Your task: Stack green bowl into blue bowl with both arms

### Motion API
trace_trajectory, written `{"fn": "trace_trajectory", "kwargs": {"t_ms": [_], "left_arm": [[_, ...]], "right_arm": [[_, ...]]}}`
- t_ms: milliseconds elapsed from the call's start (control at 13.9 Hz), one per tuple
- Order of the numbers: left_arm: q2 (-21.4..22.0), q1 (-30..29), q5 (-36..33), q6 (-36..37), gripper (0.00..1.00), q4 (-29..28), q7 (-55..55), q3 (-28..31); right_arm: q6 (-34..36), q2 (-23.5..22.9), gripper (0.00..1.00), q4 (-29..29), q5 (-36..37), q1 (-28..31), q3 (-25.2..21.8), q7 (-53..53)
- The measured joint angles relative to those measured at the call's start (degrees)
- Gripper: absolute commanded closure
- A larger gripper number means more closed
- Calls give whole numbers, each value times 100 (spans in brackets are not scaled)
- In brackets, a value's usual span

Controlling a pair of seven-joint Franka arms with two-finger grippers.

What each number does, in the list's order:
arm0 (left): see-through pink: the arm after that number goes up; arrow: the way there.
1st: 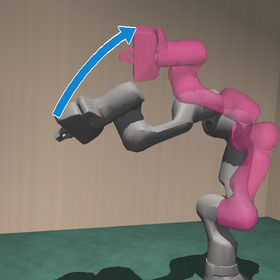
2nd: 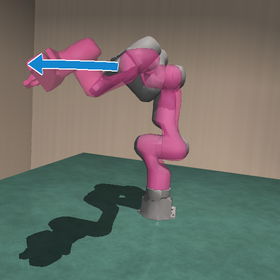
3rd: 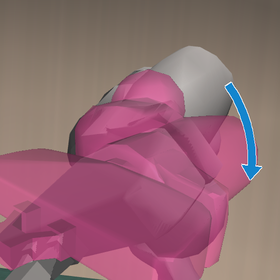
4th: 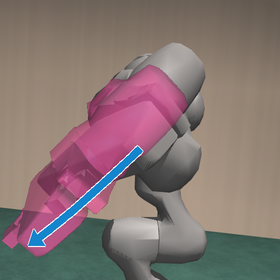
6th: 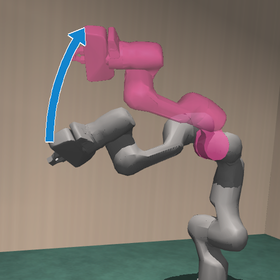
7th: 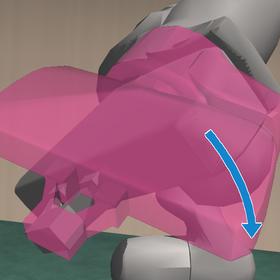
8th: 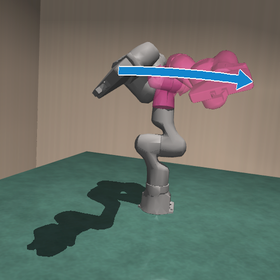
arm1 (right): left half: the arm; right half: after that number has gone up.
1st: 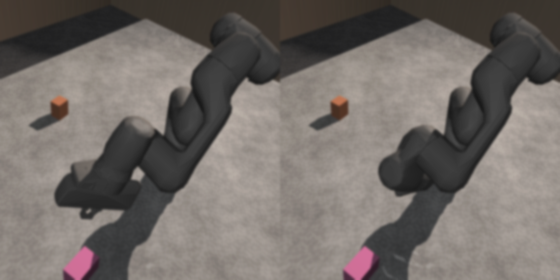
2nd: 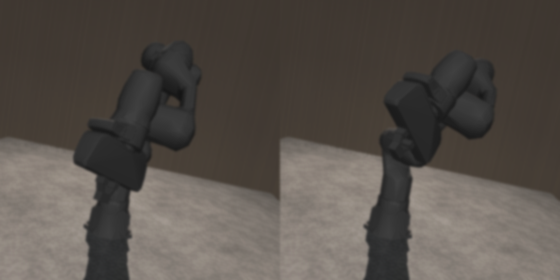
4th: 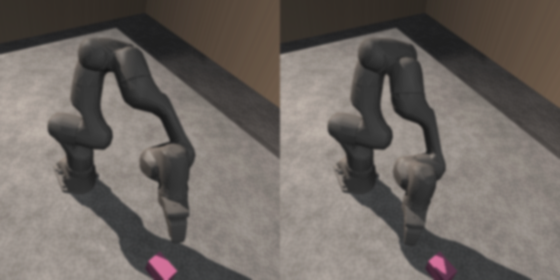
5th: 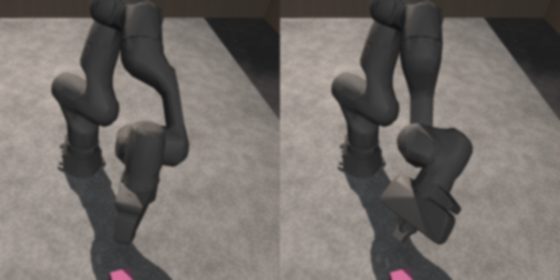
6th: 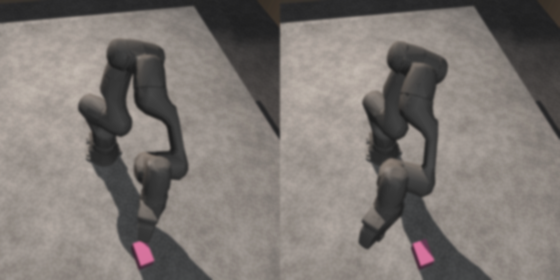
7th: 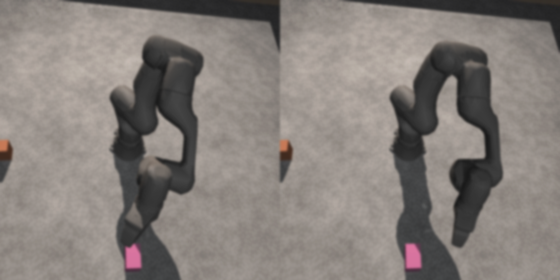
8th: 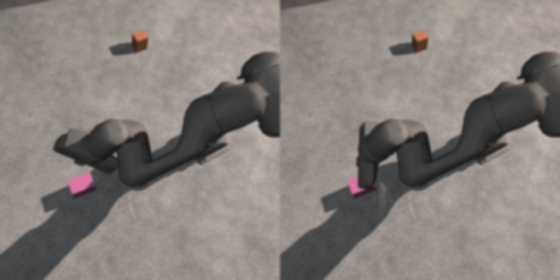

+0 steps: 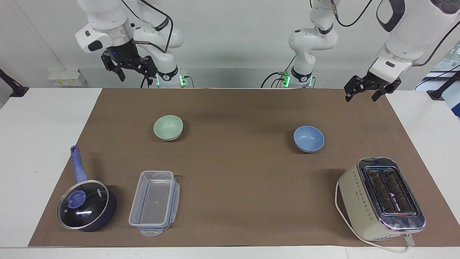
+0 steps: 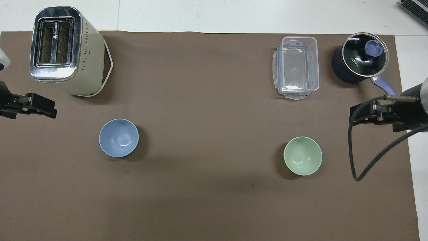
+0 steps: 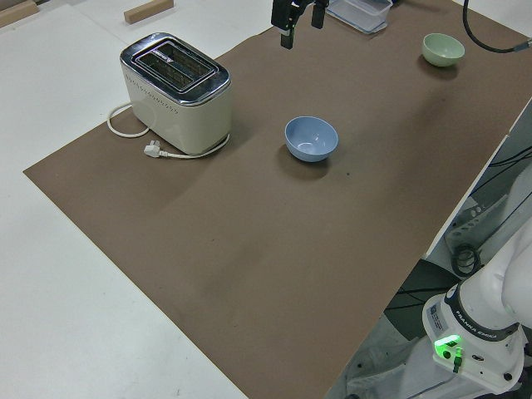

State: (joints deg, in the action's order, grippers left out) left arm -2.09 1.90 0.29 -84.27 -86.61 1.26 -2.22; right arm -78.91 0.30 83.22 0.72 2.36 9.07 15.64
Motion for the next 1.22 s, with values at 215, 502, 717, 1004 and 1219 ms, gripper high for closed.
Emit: {"fn": "trace_trajectory", "kwargs": {"t_ms": [215,502,717,1004,1219], "left_arm": [[0,0,0,10,0,-7,3,1],[1,0,0,11,0,-31,8,1],[40,0,0,-60,0,-191,8,-7],[228,10,0,-409,0,-746,8,-58],[326,28,0,-704,0,-1168,9,-111]], "right_arm": [[-4,0,0,0,0,2,0,-18],[-4,0,0,0,0,41,-1,-23],[-4,0,0,0,0,19,-13,-32],[-5,0,0,0,-5,-16,-203,-364],[-5,0,0,0,-8,-481,-621,-394]]}}
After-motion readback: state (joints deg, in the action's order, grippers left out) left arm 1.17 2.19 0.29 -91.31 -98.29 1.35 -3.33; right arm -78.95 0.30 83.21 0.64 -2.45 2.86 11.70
